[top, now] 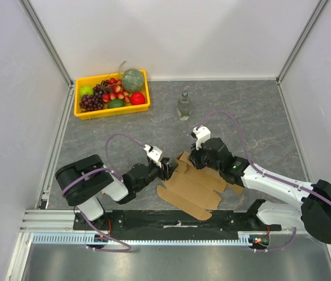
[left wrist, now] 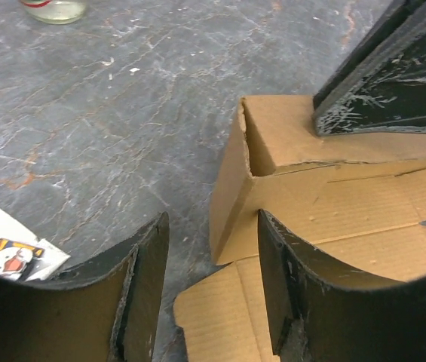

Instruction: Fold the paper box

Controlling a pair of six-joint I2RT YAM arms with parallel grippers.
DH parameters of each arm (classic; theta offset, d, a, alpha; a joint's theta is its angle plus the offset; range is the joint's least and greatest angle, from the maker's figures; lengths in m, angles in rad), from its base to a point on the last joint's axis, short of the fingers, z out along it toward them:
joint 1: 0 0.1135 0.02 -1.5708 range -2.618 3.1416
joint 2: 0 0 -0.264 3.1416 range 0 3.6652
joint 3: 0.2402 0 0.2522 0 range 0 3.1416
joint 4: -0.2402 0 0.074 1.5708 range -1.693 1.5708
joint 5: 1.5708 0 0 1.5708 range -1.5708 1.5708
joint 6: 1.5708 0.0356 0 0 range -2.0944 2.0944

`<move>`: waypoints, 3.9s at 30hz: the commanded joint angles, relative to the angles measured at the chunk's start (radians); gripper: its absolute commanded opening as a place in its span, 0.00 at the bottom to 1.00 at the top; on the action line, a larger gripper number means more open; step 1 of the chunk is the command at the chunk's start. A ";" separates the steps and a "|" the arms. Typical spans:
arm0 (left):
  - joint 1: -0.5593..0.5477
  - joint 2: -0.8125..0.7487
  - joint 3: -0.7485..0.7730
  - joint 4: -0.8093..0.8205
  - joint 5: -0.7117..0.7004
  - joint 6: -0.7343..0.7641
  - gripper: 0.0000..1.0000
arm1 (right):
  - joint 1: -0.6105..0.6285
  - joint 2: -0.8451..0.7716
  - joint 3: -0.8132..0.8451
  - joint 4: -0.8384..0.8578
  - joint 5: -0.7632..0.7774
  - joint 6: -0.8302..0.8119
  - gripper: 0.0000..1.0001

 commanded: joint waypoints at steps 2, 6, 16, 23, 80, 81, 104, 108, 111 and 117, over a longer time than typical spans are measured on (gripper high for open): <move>0.003 0.024 0.039 0.088 0.081 -0.023 0.56 | 0.003 -0.014 -0.007 0.010 -0.012 0.011 0.22; 0.004 0.047 0.055 0.089 0.101 -0.026 0.55 | 0.003 -0.009 -0.007 0.019 -0.024 0.018 0.22; 0.003 0.122 0.105 0.096 0.095 -0.016 0.50 | 0.004 -0.017 -0.006 0.021 -0.048 0.027 0.22; -0.012 0.130 0.134 0.097 0.030 0.000 0.52 | 0.003 -0.012 -0.010 0.039 -0.068 0.049 0.22; -0.266 0.337 0.365 -0.043 -0.591 0.270 0.02 | 0.004 -0.011 -0.027 0.061 -0.114 0.069 0.22; -0.266 0.339 0.364 -0.039 -0.596 0.273 0.02 | 0.003 -0.014 -0.026 0.061 -0.114 0.069 0.22; -0.131 0.279 0.244 0.139 -0.301 0.415 0.02 | -0.125 0.025 0.115 -0.226 0.263 0.024 0.38; -0.106 0.290 0.276 0.108 -0.306 0.429 0.02 | -0.142 0.040 0.103 -0.269 0.194 0.020 0.33; -0.082 0.303 0.301 0.083 -0.309 0.425 0.02 | -0.142 0.042 0.086 -0.287 0.131 0.024 0.31; -0.068 0.322 0.330 0.051 -0.319 0.400 0.15 | -0.142 0.022 0.063 -0.287 -0.018 0.055 0.27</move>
